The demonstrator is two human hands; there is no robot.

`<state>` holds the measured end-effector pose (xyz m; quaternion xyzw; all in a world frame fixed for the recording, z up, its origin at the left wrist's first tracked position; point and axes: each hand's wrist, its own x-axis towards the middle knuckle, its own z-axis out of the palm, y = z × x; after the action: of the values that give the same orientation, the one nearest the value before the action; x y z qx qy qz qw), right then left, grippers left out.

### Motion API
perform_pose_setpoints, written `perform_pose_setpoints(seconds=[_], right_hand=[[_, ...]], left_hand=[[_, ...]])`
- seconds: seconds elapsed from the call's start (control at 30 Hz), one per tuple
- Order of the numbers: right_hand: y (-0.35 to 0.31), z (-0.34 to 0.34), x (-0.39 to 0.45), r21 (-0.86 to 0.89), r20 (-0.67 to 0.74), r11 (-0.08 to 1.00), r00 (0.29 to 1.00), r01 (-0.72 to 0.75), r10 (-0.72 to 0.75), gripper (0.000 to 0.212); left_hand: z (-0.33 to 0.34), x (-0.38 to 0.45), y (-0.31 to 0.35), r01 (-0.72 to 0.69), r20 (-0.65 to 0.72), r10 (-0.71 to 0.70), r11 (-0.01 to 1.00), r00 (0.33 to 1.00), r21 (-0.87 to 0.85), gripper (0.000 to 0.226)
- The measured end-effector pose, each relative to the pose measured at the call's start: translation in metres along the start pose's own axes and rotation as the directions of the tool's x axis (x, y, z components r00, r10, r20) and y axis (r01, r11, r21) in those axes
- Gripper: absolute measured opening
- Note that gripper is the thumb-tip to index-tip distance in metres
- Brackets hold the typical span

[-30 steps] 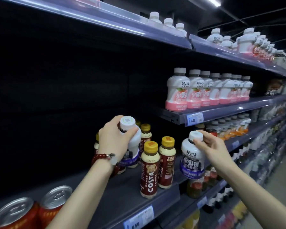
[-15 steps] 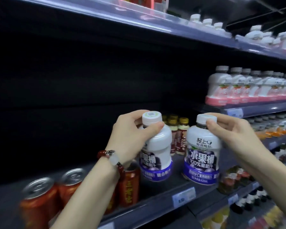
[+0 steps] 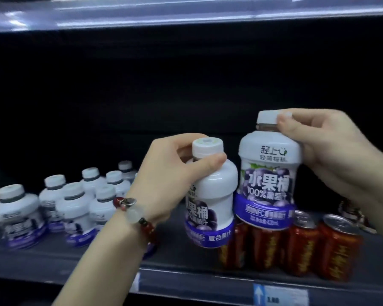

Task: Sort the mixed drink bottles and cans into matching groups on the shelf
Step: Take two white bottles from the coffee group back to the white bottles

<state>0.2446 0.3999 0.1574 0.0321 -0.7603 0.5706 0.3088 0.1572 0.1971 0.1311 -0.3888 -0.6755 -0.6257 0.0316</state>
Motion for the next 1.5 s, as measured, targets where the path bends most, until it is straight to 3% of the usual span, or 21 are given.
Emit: perform_pose_setpoints(seconds=[0.2, 0.33, 0.43, 0.53, 0.87, 0.93, 1.13, 1.4, 1.5], right_hand=[[0.026, 0.074, 0.059, 0.028, -0.002, 0.999, 1.0, -0.03, 0.03, 0.012], [0.06, 0.109, 0.088, -0.076, -0.037, 0.993, 0.996, -0.085, 0.083, 0.024], [0.085, 0.127, 0.101, -0.218, -0.045, 0.969, 0.993, -0.114, 0.107, 0.036], [0.105, 0.139, 0.105, -0.329, -0.013, 0.936, 0.992, -0.126, 0.129, 0.035], [0.154, 0.157, 0.108, -0.482, 0.162, 0.862, 0.95, -0.159, 0.265, 0.032], [0.161, 0.157, 0.108, -0.496, 0.196, 0.854, 0.939, -0.155, 0.284, 0.02], [0.165, 0.157, 0.109, -0.5, 0.276, 0.858, 0.916, -0.121, 0.29, 0.028], [0.167, 0.152, 0.109, -0.432, 0.301, 0.889, 0.905, -0.15, 0.299, 0.037], [0.168, 0.15, 0.114, -0.437, 0.327, 0.883, 0.884, -0.171, 0.333, 0.025]], left_hand=[[-0.044, -0.002, -0.026, 0.021, -0.163, 0.017, 0.974, 0.987, 0.226, 0.02], [-0.051, 0.005, -0.052, 0.056, -0.189, -0.004, 0.961, 0.982, 0.27, 0.016], [-0.047, 0.008, -0.068, 0.086, -0.163, -0.043, 0.961, 0.986, 0.264, 0.018], [-0.038, 0.011, -0.081, 0.081, -0.137, -0.043, 0.954, 0.99, 0.288, 0.021], [-0.034, 0.009, -0.12, 0.08, -0.092, -0.042, 0.888, 0.995, 0.453, 0.017], [-0.031, 0.01, -0.125, 0.081, -0.059, -0.059, 0.867, 0.997, 0.491, 0.021], [-0.024, 0.015, -0.137, 0.102, -0.051, -0.089, 0.812, 0.995, 0.575, 0.045], [-0.02, 0.016, -0.141, 0.118, -0.085, -0.083, 0.79, 0.993, 0.602, 0.038], [-0.018, 0.019, -0.142, 0.101, -0.079, -0.065, 0.752, 0.995, 0.651, 0.043]])
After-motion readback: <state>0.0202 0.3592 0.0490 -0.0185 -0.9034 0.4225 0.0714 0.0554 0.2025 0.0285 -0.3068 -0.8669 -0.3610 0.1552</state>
